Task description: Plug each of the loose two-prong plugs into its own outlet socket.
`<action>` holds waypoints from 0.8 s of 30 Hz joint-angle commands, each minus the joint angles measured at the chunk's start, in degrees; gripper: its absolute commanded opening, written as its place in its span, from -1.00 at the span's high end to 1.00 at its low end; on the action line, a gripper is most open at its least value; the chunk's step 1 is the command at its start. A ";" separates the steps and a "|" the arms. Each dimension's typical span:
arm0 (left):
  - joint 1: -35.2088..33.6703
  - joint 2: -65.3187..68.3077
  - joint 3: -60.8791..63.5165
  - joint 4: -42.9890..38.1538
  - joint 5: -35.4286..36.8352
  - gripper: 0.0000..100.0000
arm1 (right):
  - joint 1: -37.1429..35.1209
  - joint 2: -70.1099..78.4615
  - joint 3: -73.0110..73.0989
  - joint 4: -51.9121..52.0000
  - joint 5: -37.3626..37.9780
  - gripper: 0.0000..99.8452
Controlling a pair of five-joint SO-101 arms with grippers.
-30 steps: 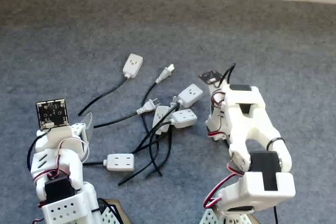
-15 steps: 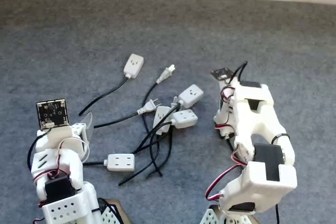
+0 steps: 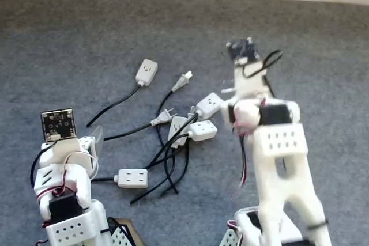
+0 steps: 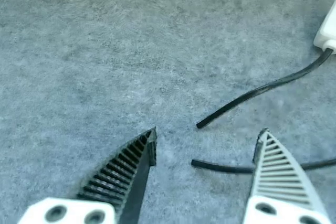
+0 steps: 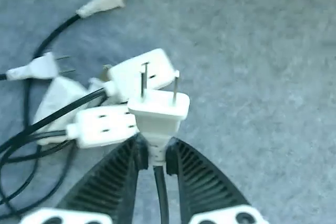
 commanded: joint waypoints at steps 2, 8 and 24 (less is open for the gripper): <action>4.00 -0.22 -6.81 9.58 -5.63 0.40 | -5.76 -16.40 9.54 2.51 -2.64 0.99; 6.99 -0.13 -11.12 13.71 -12.04 0.40 | -10.42 -34.59 30.64 -3.21 -2.02 0.99; 21.58 36.53 -43.82 21.54 -17.05 0.39 | -30.46 -31.16 37.32 -23.52 -0.18 0.99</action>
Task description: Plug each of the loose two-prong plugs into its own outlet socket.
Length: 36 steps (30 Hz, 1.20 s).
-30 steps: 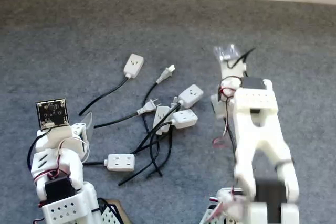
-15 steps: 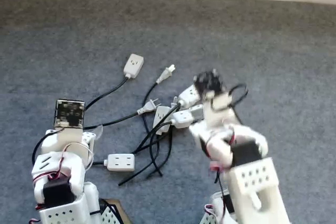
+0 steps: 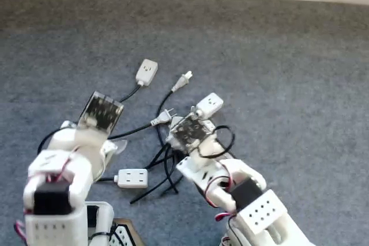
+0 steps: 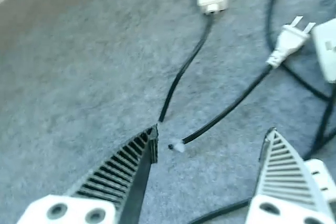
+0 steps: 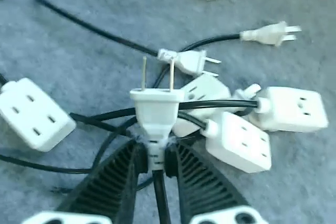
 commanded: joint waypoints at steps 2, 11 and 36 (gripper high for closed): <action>6.46 14.64 -12.70 0.09 5.01 0.39 | -3.47 9.45 -10.33 -1.89 -0.70 0.99; 14.55 16.22 -8.92 -9.85 9.58 0.31 | -10.68 10.59 -11.21 -1.54 -4.57 0.99; 14.29 15.87 7.60 -21.01 10.29 0.26 | -6.81 10.42 -23.16 9.80 -5.80 0.99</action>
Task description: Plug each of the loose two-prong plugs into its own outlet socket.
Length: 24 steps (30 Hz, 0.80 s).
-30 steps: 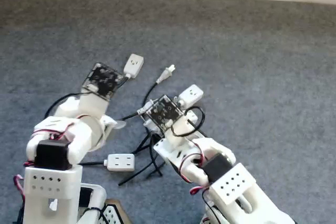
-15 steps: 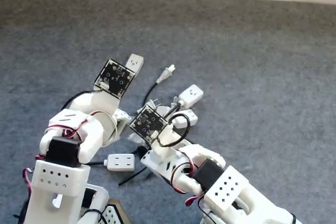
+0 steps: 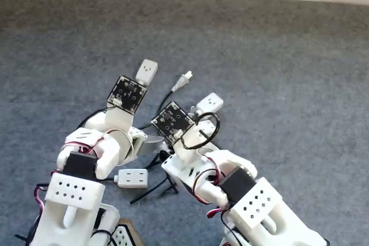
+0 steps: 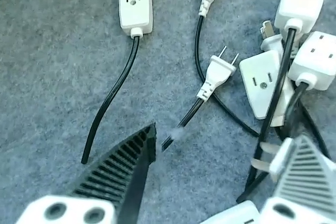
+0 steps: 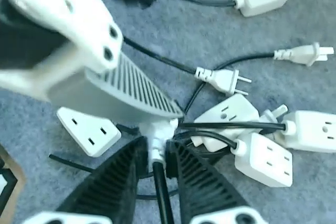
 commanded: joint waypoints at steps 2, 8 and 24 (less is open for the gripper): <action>1.01 -0.13 1.45 -2.11 -0.18 0.26 | 0.84 -0.75 -6.64 2.07 -0.53 0.99; 1.10 -0.13 1.71 -1.85 -0.18 0.26 | 0.92 -0.66 -8.04 3.03 -0.53 0.99; -18.07 1.19 -8.92 2.55 -2.90 0.26 | 0.92 -0.04 -8.31 6.64 5.54 0.99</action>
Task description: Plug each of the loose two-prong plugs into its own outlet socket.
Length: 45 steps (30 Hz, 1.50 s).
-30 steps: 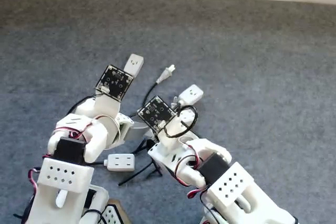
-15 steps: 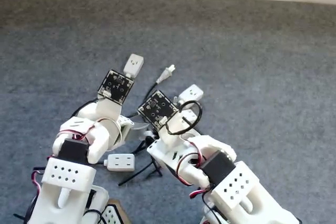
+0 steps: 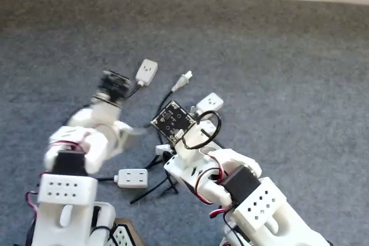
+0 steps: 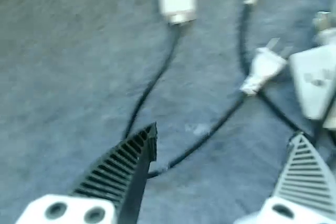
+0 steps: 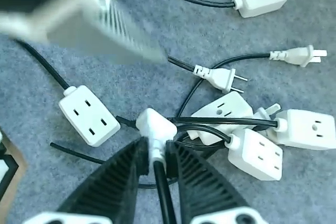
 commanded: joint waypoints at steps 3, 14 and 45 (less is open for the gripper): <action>-15.52 6.02 -13.05 7.47 -3.87 0.26 | 0.48 3.03 -7.34 1.01 4.66 0.99; -33.19 41.54 -37.14 10.90 -7.38 0.26 | -4.88 29.58 -27.03 5.05 19.78 0.99; -48.48 77.32 -69.85 11.16 -14.24 0.25 | -19.47 37.14 -33.27 13.76 45.54 0.99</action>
